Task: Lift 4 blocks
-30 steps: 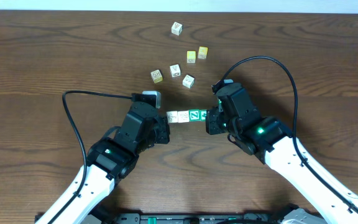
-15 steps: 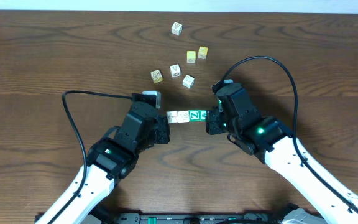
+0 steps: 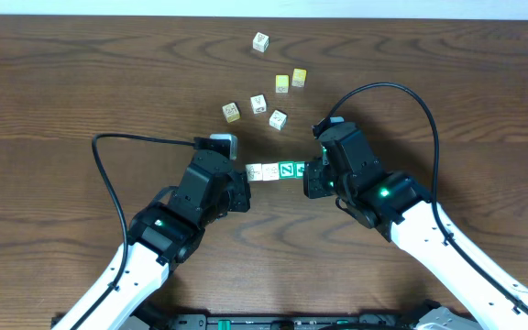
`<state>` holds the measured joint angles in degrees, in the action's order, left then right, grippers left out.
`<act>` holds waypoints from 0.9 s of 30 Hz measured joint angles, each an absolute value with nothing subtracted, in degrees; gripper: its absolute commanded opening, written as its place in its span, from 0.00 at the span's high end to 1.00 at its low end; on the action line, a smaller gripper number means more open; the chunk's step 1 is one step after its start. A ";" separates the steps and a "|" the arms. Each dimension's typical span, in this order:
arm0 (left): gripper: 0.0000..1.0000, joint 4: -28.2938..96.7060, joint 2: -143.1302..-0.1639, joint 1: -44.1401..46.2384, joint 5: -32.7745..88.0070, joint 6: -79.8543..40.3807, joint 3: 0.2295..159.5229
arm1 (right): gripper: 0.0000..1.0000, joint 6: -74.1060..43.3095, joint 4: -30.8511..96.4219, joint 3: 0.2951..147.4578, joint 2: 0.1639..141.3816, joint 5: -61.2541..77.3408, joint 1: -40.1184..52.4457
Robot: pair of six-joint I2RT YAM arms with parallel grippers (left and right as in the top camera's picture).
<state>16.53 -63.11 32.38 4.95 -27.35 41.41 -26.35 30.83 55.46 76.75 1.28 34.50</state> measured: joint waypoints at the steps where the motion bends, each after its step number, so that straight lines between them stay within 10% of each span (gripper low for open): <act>1: 0.93 16.53 -63.11 32.38 4.93 -27.35 41.41 | 0.99 -26.35 30.83 55.46 76.75 1.26 34.50; 27: 0.93 16.58 -63.11 32.38 4.49 -27.35 41.41 | 0.99 -26.35 30.89 55.46 76.75 -0.01 35.44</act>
<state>16.58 -63.11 32.38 4.49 -27.35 41.41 -26.35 30.89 55.46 76.75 -0.01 35.44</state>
